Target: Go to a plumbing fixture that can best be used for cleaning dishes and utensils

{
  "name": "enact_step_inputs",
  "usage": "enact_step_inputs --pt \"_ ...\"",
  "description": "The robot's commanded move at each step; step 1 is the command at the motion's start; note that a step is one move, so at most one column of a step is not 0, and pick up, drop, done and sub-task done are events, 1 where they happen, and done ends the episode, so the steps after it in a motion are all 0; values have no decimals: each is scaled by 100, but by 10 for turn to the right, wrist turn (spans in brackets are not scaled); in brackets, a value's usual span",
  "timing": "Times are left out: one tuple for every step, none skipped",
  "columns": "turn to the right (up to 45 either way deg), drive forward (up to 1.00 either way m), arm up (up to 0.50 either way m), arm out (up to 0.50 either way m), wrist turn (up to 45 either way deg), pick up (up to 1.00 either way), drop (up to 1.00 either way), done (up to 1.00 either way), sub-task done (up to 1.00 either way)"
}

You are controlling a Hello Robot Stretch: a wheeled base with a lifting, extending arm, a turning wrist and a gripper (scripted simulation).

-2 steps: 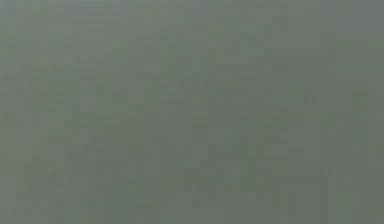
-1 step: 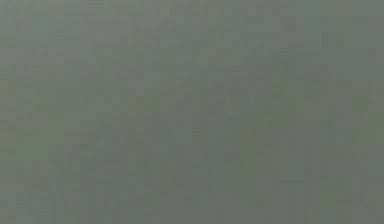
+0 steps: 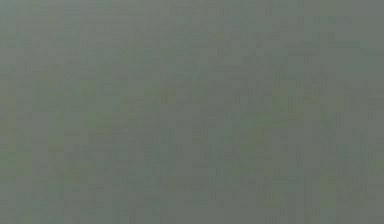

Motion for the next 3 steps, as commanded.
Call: enact_step_inputs --pt "-450 0 0 0 0 0 0 0 0" --pt "-450 0 0 0 0 0 0 0 0" --pt "-450 0 0 0 0 0 0 0 0"
